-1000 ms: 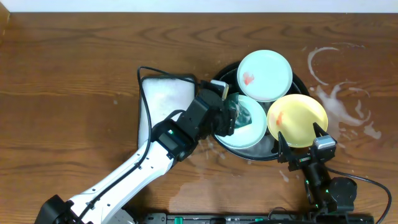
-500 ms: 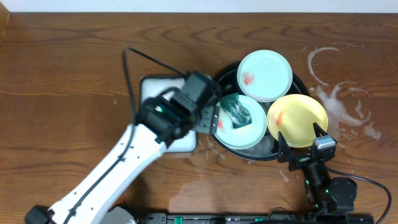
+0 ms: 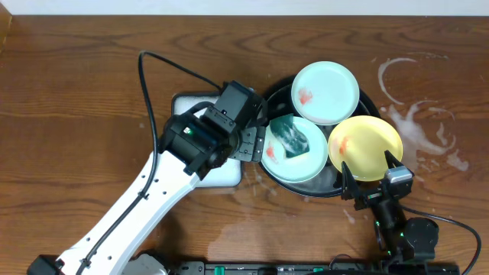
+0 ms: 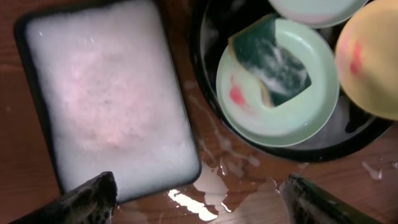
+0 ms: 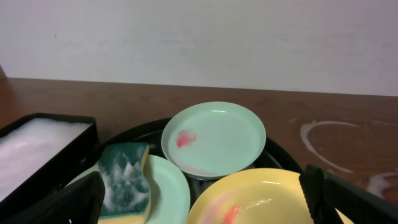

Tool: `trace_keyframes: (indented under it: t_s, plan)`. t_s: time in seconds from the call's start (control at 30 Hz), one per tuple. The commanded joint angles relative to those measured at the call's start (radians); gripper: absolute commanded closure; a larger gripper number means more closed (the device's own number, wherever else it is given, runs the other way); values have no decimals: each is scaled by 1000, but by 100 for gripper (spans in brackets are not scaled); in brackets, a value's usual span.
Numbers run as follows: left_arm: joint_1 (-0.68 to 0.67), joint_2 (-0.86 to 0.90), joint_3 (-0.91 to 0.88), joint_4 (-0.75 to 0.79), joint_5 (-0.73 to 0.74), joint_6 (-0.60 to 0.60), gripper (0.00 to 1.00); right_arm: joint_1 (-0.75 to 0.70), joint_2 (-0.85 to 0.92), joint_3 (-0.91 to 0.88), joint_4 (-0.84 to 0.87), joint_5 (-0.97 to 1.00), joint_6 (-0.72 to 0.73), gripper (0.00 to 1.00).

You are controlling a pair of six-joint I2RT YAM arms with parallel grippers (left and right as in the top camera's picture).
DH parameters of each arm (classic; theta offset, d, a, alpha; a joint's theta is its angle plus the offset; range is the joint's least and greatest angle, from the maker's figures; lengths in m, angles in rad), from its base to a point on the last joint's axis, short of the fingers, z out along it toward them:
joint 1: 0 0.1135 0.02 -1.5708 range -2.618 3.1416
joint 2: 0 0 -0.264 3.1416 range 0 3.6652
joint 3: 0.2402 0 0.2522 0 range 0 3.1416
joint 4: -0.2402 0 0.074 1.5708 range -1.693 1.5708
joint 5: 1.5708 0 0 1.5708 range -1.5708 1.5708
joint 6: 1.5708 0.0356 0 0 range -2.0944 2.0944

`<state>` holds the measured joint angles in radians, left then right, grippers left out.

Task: Clean dirty plates on tray and stack at the side
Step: 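Place the sponge onto the lower green plate's stain, then move the right gripper over to the lower green plate's rim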

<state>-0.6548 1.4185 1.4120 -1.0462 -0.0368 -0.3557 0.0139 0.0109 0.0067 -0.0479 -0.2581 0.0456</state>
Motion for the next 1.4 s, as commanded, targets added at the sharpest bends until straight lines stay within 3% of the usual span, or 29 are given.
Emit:
trace_keyframes:
  t_s: [0.0,0.13,0.33,0.4,0.53,0.63,0.7,0.8,0.9,1.03,1.1,1.2,1.37]
  plan:
    - [2,8,-30,-4,6,-24,13,-7,-5,-1,-5,-5,13,1]
    - [2,13,-42,-5,6,-24,13,-6,-5,-1,62,-31,44,1]
    - [2,17,-46,-9,6,-34,12,-6,-5,-1,256,-478,589,1]
    - [2,18,-49,-9,6,-35,12,-6,-5,-1,270,-492,696,1]
    - [2,18,-50,-19,6,-35,12,-6,-5,-1,515,-311,1104,1]
    - [2,18,-50,-19,6,-35,12,-7,-5,23,778,-220,1022,1]
    - [2,18,-50,-19,6,-35,12,-7,-3,83,769,-171,960,1]
    - [2,18,-50,-19,6,-35,12,-7,41,318,423,-163,739,1]
    - [2,18,-50,-19,6,-35,12,-7,193,640,-83,-69,434,1]
    - [2,18,-50,-8,6,-40,12,-7,518,1051,-606,43,193,1]
    - [2,18,-50,2,6,-55,12,-7,789,1336,-933,45,114,1]
    - [2,18,-50,3,7,-66,12,-6,1006,1547,-1113,2,110,1]
    - [2,18,-51,0,7,-66,12,-6,1231,1693,-1153,-294,119,1]
